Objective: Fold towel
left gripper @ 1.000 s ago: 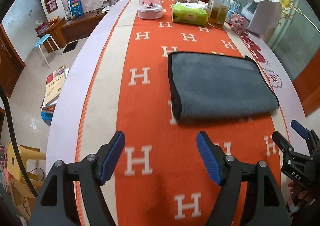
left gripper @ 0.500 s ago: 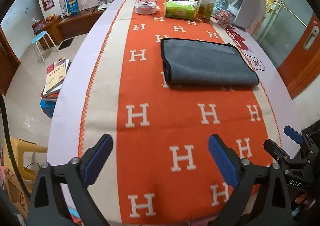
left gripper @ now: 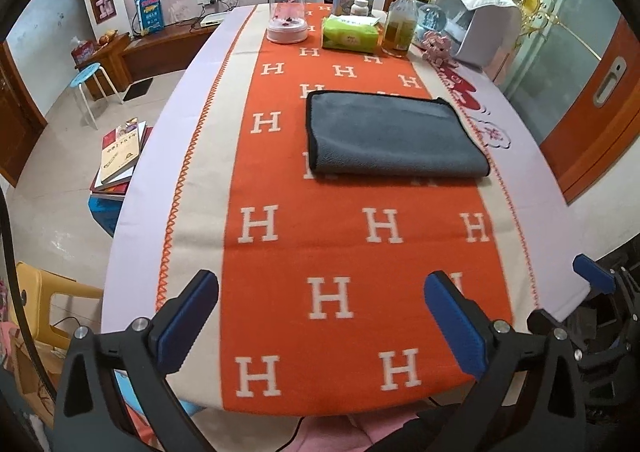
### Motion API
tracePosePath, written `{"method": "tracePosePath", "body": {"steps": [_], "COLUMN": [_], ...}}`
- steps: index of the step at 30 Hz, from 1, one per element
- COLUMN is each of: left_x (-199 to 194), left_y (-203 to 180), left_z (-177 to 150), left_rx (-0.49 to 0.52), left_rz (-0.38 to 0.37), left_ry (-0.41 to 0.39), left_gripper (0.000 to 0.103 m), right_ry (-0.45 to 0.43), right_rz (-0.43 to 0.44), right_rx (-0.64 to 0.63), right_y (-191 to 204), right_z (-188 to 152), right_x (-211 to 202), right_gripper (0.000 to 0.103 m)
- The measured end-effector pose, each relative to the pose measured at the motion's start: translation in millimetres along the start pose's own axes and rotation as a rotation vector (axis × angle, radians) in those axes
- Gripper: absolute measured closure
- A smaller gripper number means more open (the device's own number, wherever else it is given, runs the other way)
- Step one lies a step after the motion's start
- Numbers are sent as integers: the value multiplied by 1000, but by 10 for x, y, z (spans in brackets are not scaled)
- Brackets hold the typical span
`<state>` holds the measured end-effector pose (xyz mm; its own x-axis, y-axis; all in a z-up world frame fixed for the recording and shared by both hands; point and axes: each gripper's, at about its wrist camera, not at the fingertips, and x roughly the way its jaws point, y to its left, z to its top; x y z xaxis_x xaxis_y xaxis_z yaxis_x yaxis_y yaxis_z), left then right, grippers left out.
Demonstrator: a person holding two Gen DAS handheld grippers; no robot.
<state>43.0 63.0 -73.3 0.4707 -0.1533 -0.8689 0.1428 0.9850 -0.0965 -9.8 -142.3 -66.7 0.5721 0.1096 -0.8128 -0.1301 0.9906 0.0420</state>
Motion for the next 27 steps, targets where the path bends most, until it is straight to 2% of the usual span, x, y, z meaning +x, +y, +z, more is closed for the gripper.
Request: {"method": "tracePosePath", "body": {"steps": [13, 21, 27], "left_x": [-472, -652, -723], "left_y": [-419, -517, -578], "left_z": [168, 171, 160], "left_rx": [19, -12, -15], "left_rz": [49, 80, 136], "left_ry": [-73, -113, -161], "left_gripper": [1, 1, 1], "right_ry": [52, 0, -13], "right_rz": [8, 34, 12], "right_rx": [59, 77, 127], "right_y": [-244, -232, -272], "right_z": [231, 380, 348], "right_x": [-451, -682, -674], "right_gripper": [0, 0, 0]}}
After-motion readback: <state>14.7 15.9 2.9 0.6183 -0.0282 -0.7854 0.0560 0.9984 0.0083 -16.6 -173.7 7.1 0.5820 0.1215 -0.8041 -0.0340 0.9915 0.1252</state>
